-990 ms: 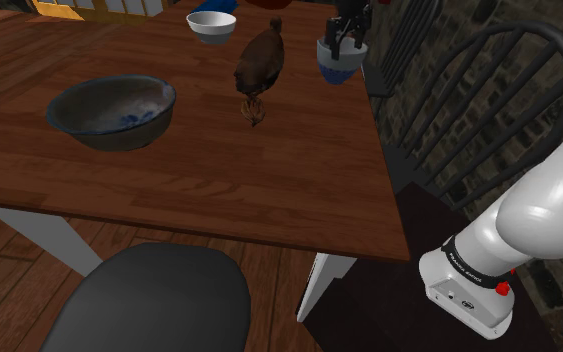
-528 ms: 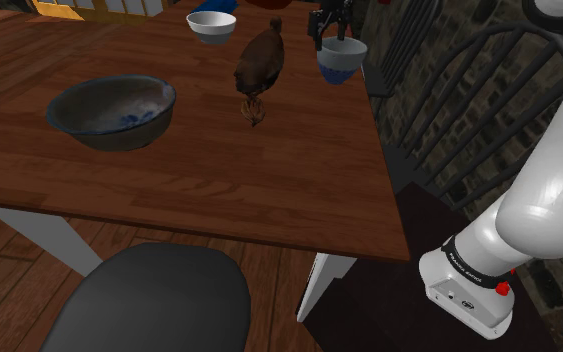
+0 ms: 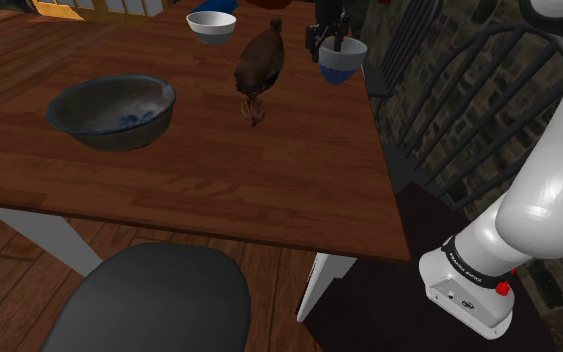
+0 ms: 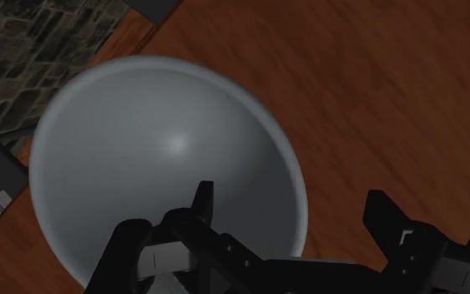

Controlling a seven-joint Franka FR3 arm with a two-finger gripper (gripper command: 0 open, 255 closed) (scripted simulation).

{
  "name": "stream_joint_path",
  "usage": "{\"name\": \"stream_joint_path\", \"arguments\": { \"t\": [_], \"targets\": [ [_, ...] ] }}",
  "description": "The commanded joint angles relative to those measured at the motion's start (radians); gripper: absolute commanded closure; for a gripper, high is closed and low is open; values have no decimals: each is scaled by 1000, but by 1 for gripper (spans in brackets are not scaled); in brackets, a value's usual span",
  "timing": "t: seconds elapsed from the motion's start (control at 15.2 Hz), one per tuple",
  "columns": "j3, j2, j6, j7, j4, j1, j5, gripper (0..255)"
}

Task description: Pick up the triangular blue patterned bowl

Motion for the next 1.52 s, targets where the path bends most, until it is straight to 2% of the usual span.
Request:
{"name": "stream_joint_path", "arguments": {
  "t": [0.0,0.59,1.45],
  "targets": [
    [0,1,6,1,-4,0,0,255],
    [0,0,6,2,-5,0,0,255],
    [0,22,-176,-25,200,4,2,255]
  ]
}}
